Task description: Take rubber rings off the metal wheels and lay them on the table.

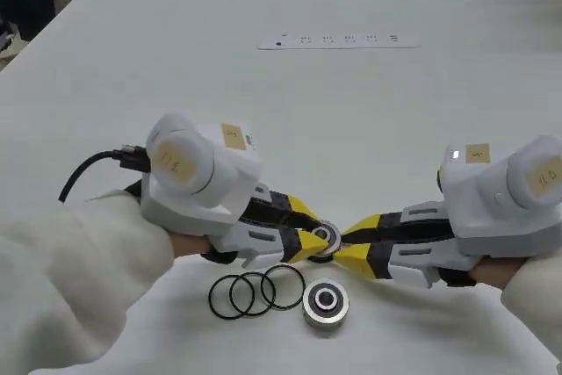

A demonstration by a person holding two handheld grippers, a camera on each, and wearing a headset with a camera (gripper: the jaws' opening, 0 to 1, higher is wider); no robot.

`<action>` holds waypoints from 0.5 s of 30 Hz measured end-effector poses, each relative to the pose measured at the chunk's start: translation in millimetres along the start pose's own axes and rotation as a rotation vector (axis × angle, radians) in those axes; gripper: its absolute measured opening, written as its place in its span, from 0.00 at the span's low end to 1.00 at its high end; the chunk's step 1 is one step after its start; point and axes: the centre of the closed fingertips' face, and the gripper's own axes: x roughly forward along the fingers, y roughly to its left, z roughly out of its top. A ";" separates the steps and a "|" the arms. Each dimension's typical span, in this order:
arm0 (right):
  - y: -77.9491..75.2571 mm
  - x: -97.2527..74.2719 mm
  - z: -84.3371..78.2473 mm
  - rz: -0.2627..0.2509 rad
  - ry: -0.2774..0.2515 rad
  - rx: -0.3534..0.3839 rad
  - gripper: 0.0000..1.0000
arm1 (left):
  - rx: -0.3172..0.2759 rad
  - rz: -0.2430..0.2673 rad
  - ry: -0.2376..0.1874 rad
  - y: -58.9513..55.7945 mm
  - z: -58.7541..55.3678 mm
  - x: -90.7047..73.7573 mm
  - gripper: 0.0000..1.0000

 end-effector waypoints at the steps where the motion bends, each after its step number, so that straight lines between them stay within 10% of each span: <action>1: -0.5 -0.3 -0.2 -0.003 0.002 -0.007 0.08 | -0.001 0.001 -0.001 0.0 0.1 -0.2 0.15; 15: -1.5 -1.5 -0.5 -0.009 -0.002 -0.022 0.03 | -0.009 0.008 -0.009 2.1 -0.4 0.2 0.14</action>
